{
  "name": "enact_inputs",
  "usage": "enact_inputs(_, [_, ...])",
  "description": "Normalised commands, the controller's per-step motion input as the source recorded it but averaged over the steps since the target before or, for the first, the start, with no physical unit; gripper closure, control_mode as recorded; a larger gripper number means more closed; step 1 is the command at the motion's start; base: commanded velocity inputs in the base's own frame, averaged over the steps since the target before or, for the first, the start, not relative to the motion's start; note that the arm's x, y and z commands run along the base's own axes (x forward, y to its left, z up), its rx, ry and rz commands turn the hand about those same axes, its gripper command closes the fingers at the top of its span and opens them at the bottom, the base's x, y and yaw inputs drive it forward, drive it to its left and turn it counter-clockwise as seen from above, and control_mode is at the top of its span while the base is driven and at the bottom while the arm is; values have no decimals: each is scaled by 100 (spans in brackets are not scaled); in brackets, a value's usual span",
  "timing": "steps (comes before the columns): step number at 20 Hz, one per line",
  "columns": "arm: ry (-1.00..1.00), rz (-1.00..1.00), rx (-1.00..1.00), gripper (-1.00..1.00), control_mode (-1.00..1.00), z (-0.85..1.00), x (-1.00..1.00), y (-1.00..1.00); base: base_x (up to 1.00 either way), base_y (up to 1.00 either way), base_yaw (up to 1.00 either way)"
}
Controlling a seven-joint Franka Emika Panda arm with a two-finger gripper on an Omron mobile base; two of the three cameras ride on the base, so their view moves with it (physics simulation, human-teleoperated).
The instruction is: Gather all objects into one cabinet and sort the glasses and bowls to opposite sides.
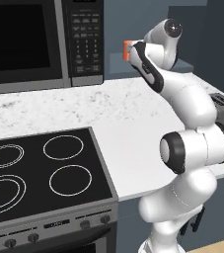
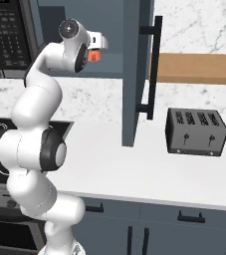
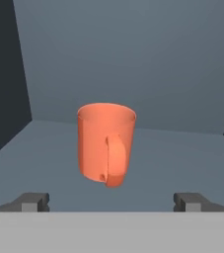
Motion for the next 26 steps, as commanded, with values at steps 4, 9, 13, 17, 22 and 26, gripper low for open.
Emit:
enact_inputs(4, [0,0,0,-100,-100,-2,19,0,0,0,0])
enact_inputs(9, [0,0,0,-100,-100,0,12,0,0,0,0])
enact_inputs(13, [0,0,0,-100,-100,-1,14,0,0,0,0])
enact_inputs(17, [0,0,0,-100,-100,-8,19,0,0,0,0])
enact_inputs(22, [0,0,0,-100,-100,-7,18,0,0,0,0])
enact_inputs(26, [0,0,0,-100,-100,-4,19,0,0,0,0])
